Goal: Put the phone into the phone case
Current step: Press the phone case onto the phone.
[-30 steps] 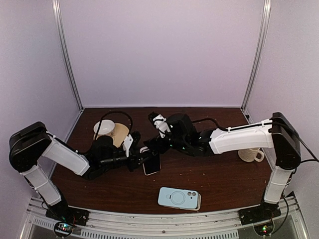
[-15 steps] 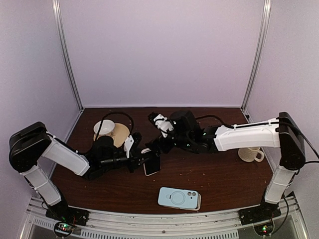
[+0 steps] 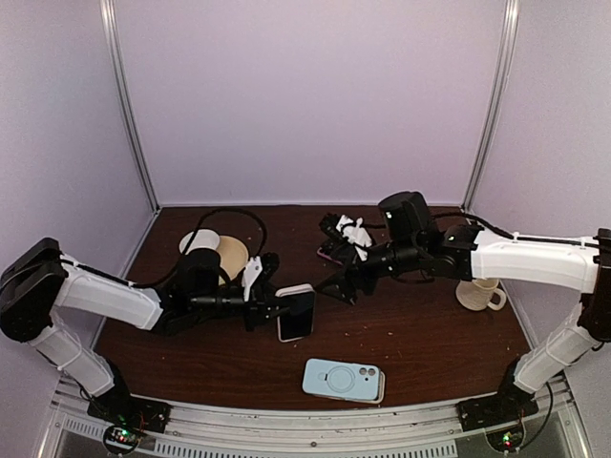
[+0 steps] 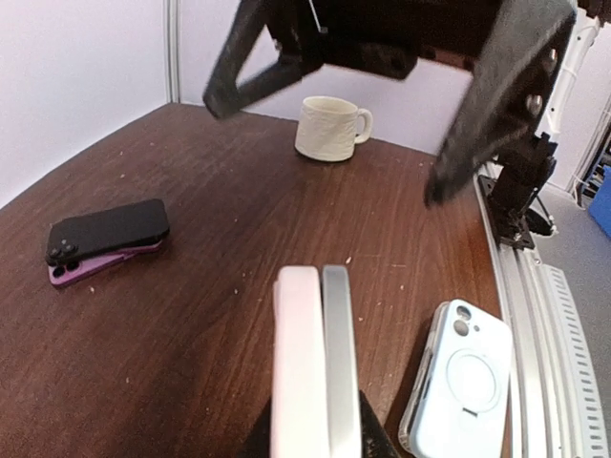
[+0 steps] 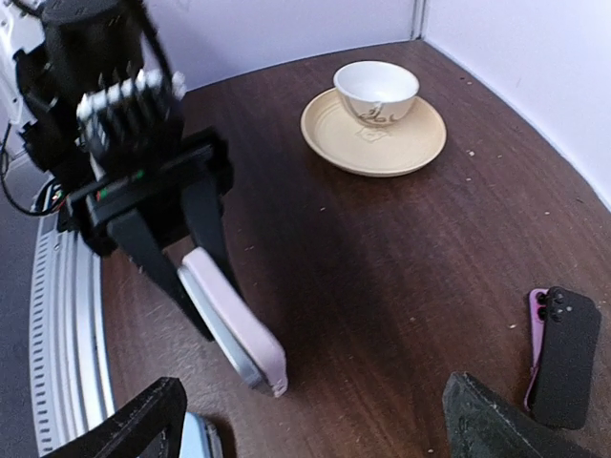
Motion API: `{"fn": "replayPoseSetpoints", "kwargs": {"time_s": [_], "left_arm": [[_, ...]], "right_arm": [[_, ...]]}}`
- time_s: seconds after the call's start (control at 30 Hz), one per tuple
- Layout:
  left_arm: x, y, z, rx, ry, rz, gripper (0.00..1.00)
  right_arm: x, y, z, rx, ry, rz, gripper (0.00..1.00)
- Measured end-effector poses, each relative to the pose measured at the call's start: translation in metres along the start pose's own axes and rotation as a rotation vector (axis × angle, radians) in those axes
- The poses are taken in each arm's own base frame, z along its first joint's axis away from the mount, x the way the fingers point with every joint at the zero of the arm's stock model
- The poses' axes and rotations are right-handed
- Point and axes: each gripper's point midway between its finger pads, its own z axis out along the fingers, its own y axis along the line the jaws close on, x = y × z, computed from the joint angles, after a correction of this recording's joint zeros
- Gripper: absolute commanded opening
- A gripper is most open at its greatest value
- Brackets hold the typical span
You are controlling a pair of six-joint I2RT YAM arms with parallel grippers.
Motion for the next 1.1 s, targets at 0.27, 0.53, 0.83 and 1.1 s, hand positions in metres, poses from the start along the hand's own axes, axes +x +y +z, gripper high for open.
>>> {"fn": "replayPoseSetpoints", "kwargs": {"time_s": [0.27,0.53,0.83,1.1], "left_arm": [[-0.084,-0.027,-0.022,0.094,-0.160,0.083,0.00],[-0.118,-0.049,-0.035,0.194,-0.227,0.125,0.00],[-0.116,-0.057,-0.039,0.225,-0.199,0.110,0.00],[-0.126,-0.058,-0.041,0.231,-0.219,0.122,0.00]], "right_arm": [[0.006,0.036,-0.017,-0.162,-0.022,-0.004,0.94],[-0.002,0.053,-0.014,-0.220,-0.057,-0.027,0.60],[0.000,0.062,-0.010,-0.266,-0.048,-0.035,0.45],[0.005,0.070,-0.004,-0.287,-0.025,-0.043,0.34]]}}
